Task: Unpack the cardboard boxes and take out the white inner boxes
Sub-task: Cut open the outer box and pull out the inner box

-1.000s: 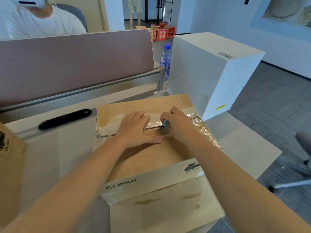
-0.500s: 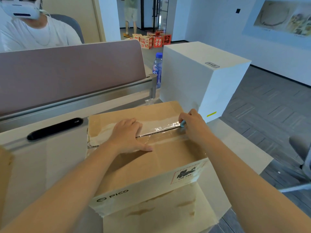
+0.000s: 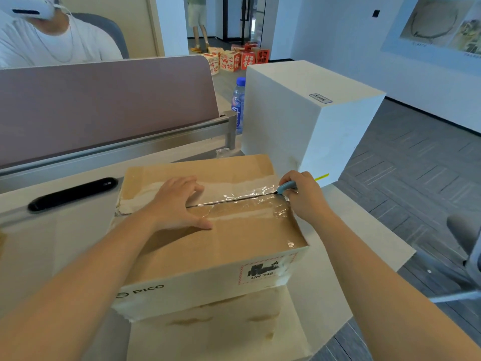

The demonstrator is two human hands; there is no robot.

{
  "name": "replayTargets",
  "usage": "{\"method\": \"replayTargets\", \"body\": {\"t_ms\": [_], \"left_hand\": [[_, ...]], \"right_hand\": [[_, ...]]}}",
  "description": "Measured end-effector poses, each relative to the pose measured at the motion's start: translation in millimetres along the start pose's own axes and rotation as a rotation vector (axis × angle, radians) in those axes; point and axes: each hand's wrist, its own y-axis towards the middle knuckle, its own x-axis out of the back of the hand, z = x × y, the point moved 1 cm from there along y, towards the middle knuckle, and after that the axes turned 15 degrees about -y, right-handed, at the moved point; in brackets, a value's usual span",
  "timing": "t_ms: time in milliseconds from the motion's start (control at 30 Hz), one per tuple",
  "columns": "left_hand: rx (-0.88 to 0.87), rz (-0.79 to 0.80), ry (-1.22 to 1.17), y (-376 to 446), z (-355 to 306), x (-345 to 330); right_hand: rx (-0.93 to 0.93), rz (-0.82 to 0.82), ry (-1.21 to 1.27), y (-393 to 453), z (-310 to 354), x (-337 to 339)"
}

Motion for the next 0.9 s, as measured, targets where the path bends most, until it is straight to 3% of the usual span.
{"method": "replayTargets", "body": {"t_ms": [200, 400, 467, 533, 733, 900], "left_hand": [[0.015, 0.007, -0.022, 4, 6, 3], [0.011, -0.014, -0.017, 3, 8, 2], [0.007, -0.01, -0.015, 3, 7, 2], [0.016, 0.004, -0.015, 0, 1, 4], [0.085, 0.009, 0.038, -4, -19, 8], [0.027, -0.027, -0.112, -14, -56, -7]], "right_hand": [[-0.064, 0.025, 0.179, -1, -5, -1], [-0.013, 0.058, 0.116, 2, -8, 1], [-0.058, 0.057, 0.197, 1, -11, 0], [-0.093, 0.025, 0.269, -3, -15, -1], [-0.113, -0.151, 0.165, -17, -14, 12], [-0.153, -0.201, 0.128, -39, -15, 25]]}}
